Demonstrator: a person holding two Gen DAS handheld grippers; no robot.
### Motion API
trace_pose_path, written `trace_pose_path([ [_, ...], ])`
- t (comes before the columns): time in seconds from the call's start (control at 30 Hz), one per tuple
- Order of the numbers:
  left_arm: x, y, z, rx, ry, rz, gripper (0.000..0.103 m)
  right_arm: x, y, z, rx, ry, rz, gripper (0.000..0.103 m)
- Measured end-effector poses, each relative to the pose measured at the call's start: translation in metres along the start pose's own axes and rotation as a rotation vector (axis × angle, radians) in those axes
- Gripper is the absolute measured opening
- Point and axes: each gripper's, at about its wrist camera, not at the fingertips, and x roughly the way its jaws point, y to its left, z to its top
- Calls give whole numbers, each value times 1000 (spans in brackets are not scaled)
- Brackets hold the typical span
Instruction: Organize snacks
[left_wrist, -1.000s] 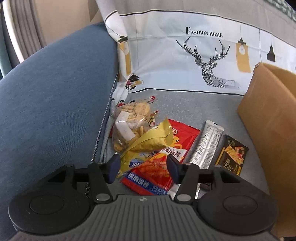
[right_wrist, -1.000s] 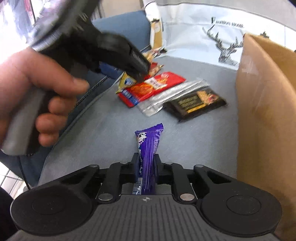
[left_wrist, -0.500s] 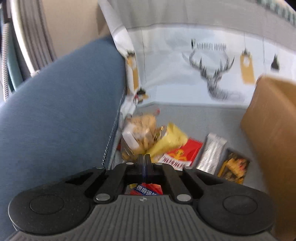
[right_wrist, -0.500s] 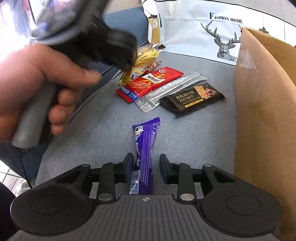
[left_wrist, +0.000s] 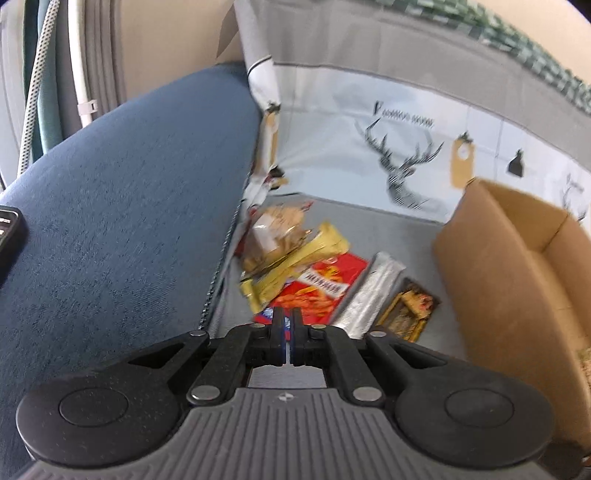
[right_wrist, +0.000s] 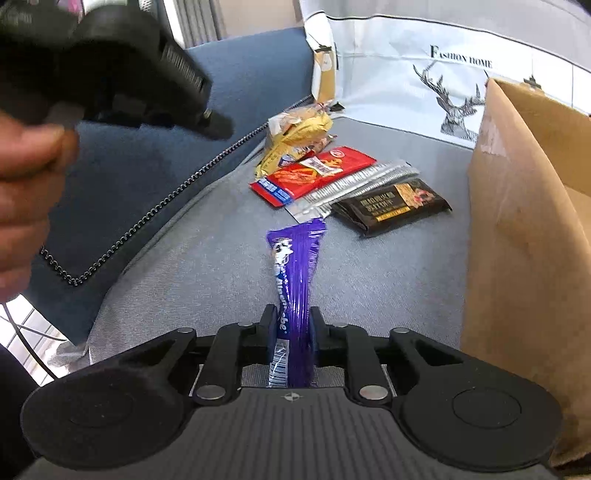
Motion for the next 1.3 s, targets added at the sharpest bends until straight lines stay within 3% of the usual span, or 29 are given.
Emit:
trace_pose_path([
  [0.13, 20, 0, 5, 9, 13, 15, 21, 6, -4, -1, 16, 39, 2, 29],
  [0.33, 57, -16, 10, 88, 22, 62, 67, 13, -6, -1, 28, 68, 6, 31],
  [0.43, 75, -27, 11, 155, -3, 116, 77, 15, -6, 2, 26, 72, 7, 31],
  [0.5, 90, -31, 12, 180, 6, 142, 78, 17, -7, 4, 29, 75, 16, 30],
  [0.6, 111, -35, 12, 198, 32, 178, 73, 18, -8, 6, 30, 76, 27, 24],
  [0.67, 117, -35, 14, 193, 40, 188, 43, 19, -9, 6, 27, 76, 31, 23],
  [0.73, 115, -32, 18, 169, 28, 204, 19, 20, -10, 7, 31, 75, 35, 20],
  [0.83, 104, -25, 22, 115, 26, 177, 0, 20, -11, 7, 32, 71, 37, 19],
  [1.07, 39, -11, 22, -2, -38, 46, 0, 12, -5, 2, 16, 47, 44, 18],
  [1.13, 23, -2, 17, -60, -10, -27, 0, 10, -4, 1, 6, 37, 45, 18],
  [1.3, 4, 10, -5, -137, 114, -112, 0, 2, -1, 1, -6, 16, 46, 18],
])
